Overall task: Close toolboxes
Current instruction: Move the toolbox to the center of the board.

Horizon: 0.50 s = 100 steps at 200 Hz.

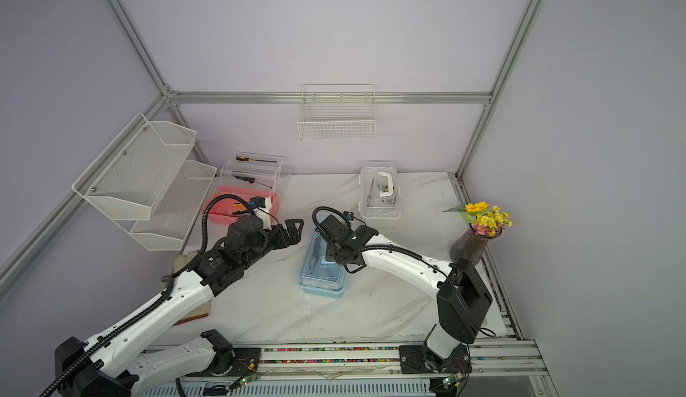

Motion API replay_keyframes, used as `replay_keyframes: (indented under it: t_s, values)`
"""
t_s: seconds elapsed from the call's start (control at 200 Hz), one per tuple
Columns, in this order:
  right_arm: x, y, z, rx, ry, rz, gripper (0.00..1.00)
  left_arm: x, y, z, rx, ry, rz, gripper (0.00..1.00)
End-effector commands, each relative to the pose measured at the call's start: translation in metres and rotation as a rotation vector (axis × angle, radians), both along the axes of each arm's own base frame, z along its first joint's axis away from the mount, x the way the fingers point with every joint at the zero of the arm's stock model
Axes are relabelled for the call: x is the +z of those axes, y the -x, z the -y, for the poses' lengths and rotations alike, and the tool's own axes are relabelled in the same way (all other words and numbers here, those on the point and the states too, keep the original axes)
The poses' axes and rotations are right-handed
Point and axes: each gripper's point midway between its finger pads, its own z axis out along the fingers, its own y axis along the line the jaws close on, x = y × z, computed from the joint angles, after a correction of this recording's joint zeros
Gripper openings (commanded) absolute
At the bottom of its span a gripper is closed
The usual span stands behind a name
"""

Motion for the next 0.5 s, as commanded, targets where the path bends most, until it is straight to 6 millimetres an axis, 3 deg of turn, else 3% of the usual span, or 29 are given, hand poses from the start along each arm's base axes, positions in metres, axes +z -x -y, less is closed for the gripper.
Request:
replay_keyframes:
  t_s: [0.0, 0.26, 0.495]
  values:
    - [-0.006, -0.008, -0.004, -0.007, 0.007, -0.017, 0.53, -0.009, 0.005, -0.012, 0.022, -0.019, -0.006, 1.00]
    - [-0.015, -0.027, -0.005, -0.016, 0.040, -0.020, 0.45, -0.009, 0.006, -0.022, 0.037, -0.019, -0.004, 1.00]
    - [-0.019, -0.077, 0.014, -0.047, 0.066, 0.013, 0.39, -0.012, 0.007, -0.027, 0.045, -0.020, -0.012, 1.00]
